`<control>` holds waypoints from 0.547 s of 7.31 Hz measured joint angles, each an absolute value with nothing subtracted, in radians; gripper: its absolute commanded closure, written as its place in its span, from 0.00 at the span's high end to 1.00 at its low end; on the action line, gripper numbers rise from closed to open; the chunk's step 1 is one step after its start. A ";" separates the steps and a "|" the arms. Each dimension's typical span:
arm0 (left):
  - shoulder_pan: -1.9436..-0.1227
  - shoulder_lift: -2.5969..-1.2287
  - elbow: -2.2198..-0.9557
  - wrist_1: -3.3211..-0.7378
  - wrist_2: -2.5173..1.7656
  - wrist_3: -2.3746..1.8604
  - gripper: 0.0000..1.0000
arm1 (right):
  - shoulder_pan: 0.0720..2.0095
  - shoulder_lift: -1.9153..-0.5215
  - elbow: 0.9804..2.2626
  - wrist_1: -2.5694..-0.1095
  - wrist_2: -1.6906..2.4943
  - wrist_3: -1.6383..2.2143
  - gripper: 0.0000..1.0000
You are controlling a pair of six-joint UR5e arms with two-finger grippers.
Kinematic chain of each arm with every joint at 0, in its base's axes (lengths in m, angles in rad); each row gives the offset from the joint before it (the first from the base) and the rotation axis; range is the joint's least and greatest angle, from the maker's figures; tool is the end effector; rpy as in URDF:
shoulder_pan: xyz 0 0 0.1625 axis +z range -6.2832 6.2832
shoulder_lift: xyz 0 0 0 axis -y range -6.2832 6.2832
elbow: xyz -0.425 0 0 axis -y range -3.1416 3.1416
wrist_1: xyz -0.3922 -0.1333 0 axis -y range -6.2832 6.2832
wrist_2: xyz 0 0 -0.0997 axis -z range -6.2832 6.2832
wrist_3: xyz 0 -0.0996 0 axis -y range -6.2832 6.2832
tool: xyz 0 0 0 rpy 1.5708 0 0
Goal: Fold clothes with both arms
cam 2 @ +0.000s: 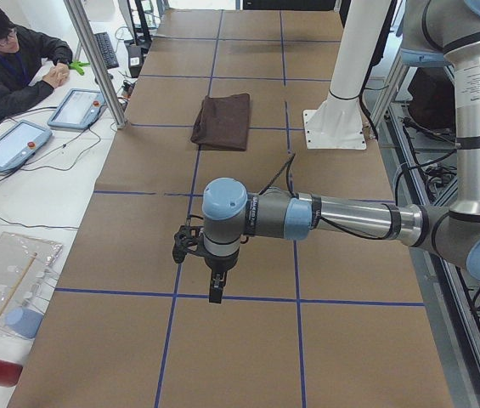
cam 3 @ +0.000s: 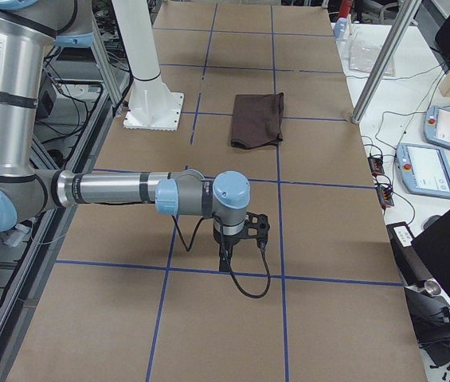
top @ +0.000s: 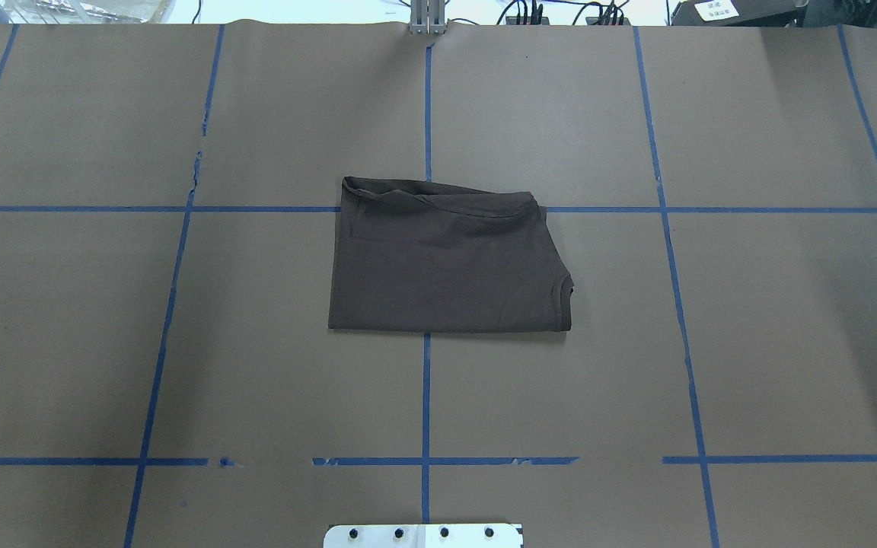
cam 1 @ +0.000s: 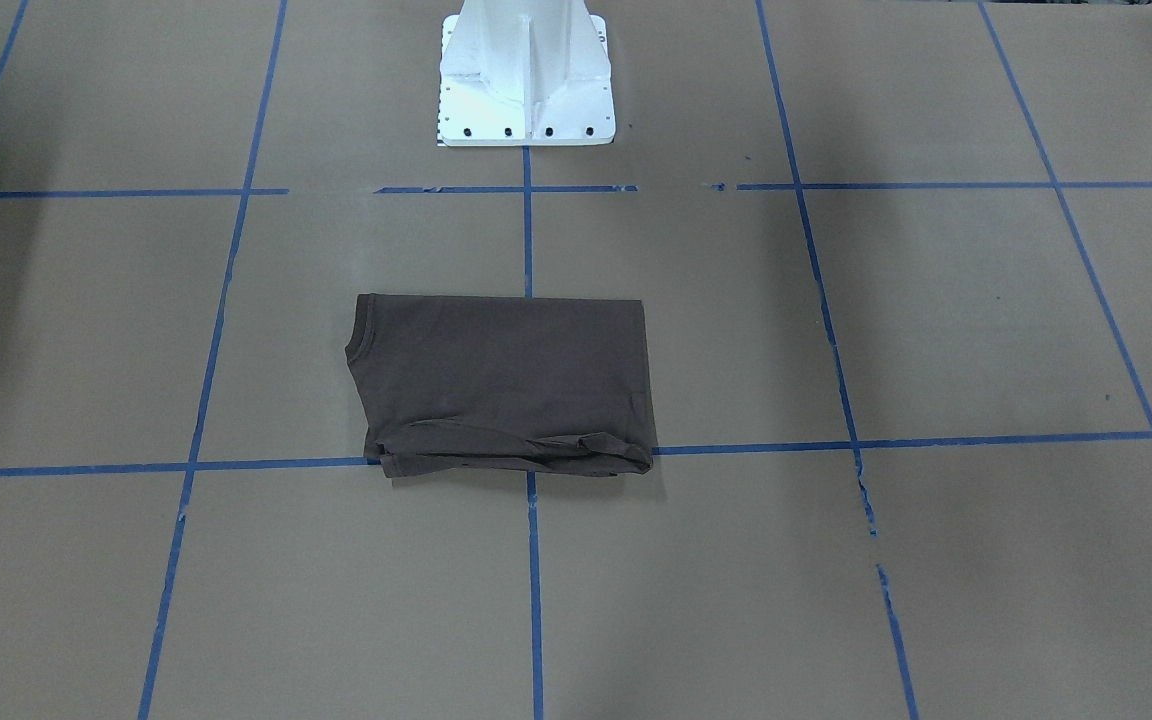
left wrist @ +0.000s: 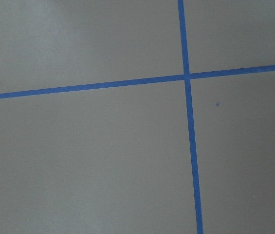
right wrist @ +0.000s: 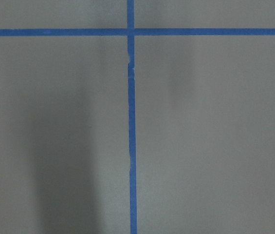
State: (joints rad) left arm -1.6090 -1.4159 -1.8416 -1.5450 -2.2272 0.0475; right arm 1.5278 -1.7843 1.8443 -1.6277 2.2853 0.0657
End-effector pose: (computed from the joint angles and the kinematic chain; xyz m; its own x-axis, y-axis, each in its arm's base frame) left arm -0.0889 -0.4273 0.6067 0.7946 0.0718 -0.6028 0.0003 0.9929 0.1187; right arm 0.0507 -0.4039 0.6293 0.7558 0.0312 0.6540 -0.0067 0.9992 -0.0399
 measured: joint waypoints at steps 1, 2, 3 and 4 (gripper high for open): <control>-1.608 -1.416 -1.842 -1.546 -2.227 0.048 1.00 | 1.528 -1.784 1.843 -1.628 2.285 0.068 1.00; -1.608 -1.417 -1.844 -1.546 -2.227 0.048 1.00 | 1.528 -1.784 1.843 -1.629 2.284 0.069 1.00; -1.608 -1.417 -1.846 -1.547 -2.227 0.048 1.00 | 1.528 -1.784 1.842 -1.629 2.284 0.070 1.00; -1.608 -1.417 -1.846 -1.547 -2.227 0.048 1.00 | 1.528 -1.784 1.842 -1.629 2.283 0.071 1.00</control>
